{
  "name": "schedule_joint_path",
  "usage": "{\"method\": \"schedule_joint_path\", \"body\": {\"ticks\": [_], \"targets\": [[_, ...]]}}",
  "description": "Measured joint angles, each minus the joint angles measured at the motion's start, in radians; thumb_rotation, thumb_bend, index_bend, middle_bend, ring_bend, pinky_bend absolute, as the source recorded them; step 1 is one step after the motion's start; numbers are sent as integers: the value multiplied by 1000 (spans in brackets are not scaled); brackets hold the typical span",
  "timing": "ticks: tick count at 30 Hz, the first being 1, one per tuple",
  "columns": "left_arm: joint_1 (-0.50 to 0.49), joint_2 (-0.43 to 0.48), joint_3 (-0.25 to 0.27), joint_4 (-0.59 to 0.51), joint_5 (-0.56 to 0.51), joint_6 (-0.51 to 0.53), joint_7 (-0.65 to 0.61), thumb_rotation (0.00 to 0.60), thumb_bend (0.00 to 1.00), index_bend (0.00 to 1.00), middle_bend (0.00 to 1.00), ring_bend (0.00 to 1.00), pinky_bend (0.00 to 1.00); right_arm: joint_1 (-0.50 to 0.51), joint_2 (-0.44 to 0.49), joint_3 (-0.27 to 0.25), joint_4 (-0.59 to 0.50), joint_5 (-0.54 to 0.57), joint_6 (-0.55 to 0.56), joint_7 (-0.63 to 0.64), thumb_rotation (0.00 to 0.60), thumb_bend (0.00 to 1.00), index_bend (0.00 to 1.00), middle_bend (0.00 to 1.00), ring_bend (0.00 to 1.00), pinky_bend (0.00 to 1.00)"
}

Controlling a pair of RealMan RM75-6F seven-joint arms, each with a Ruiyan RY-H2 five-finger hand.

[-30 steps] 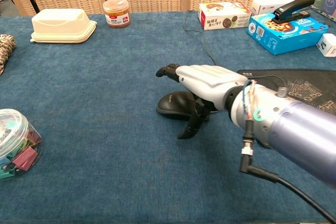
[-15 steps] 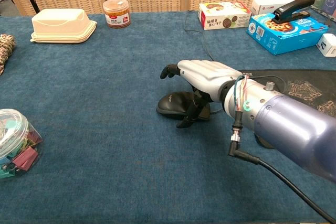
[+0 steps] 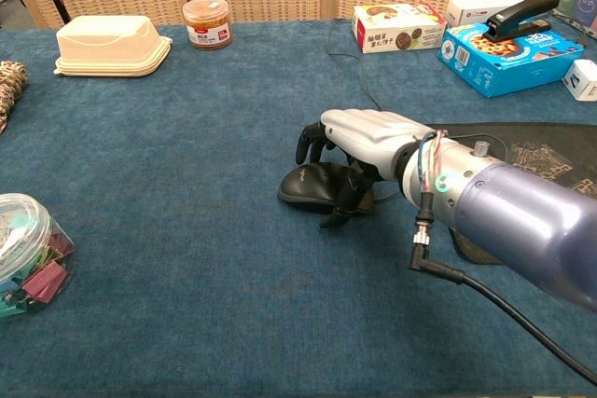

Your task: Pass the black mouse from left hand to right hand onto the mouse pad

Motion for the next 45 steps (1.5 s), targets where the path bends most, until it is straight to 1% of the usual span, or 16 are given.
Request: {"method": "schedule_joint_path", "body": {"ticks": [3,5,8,11,14,21,24,27,31,34,37,40,45], "targets": [[2,1,-2,2,0,-2,-5,600,38,0,0,0,0,3,-5,-3,8,3,0,8,600,220,339,360,275,363],[3,1,-3,3,1,-4,-9,600,38,0,0,0,0,6,-8,-4,18,1,1,15,600,245,390,414,336,390],[5,2,-4,4,2,-7,-14,600,38,0,0,0,0,7,-16,-5,29,-17,8,33,600,294,446,466,391,414],[5,1,-6,5,1,-10,-12,600,38,0,0,0,0,6,-27,-8,51,-50,17,62,600,347,472,489,409,425],[5,1,-6,5,1,-14,-9,600,38,0,0,0,0,5,-31,-14,68,-76,19,87,600,380,480,496,416,427],[6,-2,-9,4,0,-20,0,600,38,0,0,0,0,1,0,-35,70,-151,16,123,600,405,484,499,416,427],[6,-4,-10,5,-4,-23,6,600,38,0,0,0,0,2,47,-53,54,-215,10,134,600,408,490,504,416,427],[5,-6,-12,5,-10,-28,12,600,38,0,0,0,0,9,125,-75,30,-301,-12,159,600,408,492,505,416,427],[2,-9,-14,1,-16,-35,24,600,38,0,0,0,0,27,256,-112,1,-446,-50,201,600,421,499,509,416,427],[0,-13,-16,-4,-20,-39,41,600,38,0,0,0,0,40,338,-141,-14,-543,-70,234,600,442,507,518,416,427],[-4,-17,-16,-10,-23,-45,63,600,38,0,0,0,0,58,427,-179,-19,-647,-97,285,600,468,508,516,416,427],[-6,-23,-17,-16,-28,-49,85,600,38,0,0,0,0,75,481,-217,-4,-722,-120,342,600,512,512,514,416,426],[-10,-33,-20,-20,-43,-54,117,600,38,0,0,0,0,93,517,-272,57,-821,-133,400,600,603,516,514,416,426]]}}
